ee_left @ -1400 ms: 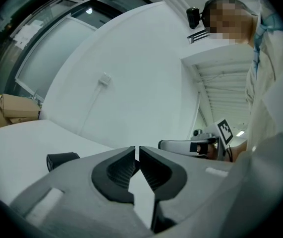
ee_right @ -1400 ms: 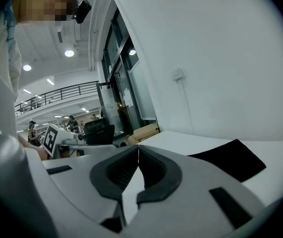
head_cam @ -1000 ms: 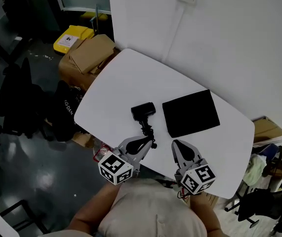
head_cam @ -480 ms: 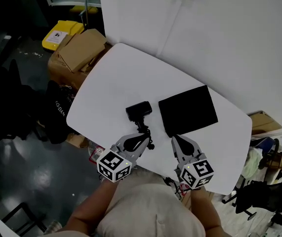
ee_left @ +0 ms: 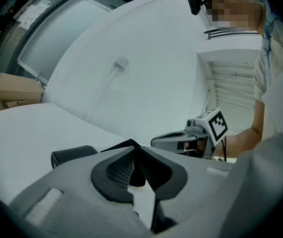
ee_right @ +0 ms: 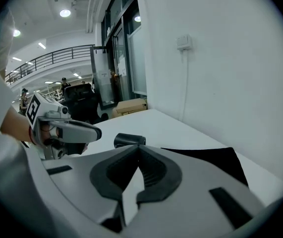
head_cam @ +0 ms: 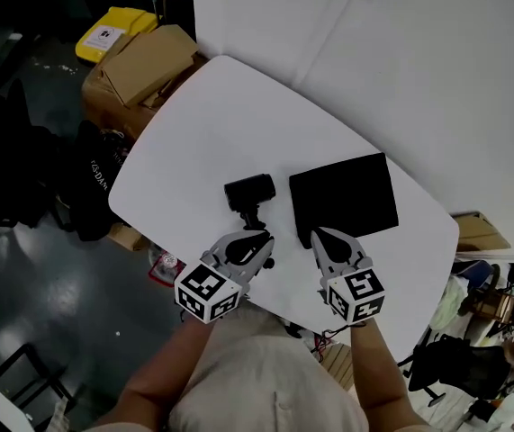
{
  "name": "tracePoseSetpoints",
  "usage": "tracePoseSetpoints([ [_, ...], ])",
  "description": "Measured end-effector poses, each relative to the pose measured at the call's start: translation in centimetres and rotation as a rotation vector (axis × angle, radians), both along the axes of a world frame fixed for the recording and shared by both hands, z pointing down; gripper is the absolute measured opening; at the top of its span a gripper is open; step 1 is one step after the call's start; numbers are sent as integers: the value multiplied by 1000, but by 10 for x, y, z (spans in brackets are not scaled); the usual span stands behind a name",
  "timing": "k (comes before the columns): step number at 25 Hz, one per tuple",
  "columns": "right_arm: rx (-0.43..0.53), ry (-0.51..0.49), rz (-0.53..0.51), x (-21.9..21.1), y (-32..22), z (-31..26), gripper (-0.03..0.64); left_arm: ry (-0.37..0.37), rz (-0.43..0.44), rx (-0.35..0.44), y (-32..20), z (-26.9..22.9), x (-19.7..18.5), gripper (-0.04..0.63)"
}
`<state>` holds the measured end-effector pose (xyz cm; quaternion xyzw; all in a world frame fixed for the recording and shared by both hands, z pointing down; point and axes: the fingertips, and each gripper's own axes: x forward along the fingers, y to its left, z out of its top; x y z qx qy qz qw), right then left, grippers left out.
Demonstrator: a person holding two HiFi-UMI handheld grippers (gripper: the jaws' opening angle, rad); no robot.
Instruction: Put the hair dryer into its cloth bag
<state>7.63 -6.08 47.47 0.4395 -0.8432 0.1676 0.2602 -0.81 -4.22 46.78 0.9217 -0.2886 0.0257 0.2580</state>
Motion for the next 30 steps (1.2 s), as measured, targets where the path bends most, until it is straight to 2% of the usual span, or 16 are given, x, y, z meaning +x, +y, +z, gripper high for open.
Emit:
tracePoseSetpoints([
  [6, -68, 103, -29, 14, -21, 28, 17, -1, -19, -21, -10, 10, 5, 26],
  [14, -147, 166, -70, 23, -38, 57, 20, -11, -15, -62, -17, 25, 7, 46],
  [22, -240, 241, -104, 29, -44, 89, 95, -9, 4, -85, -22, 34, 11, 57],
  [30, -342, 341, -137, 32, -50, 120, 124, -10, 13, -92, -26, 39, 12, 60],
])
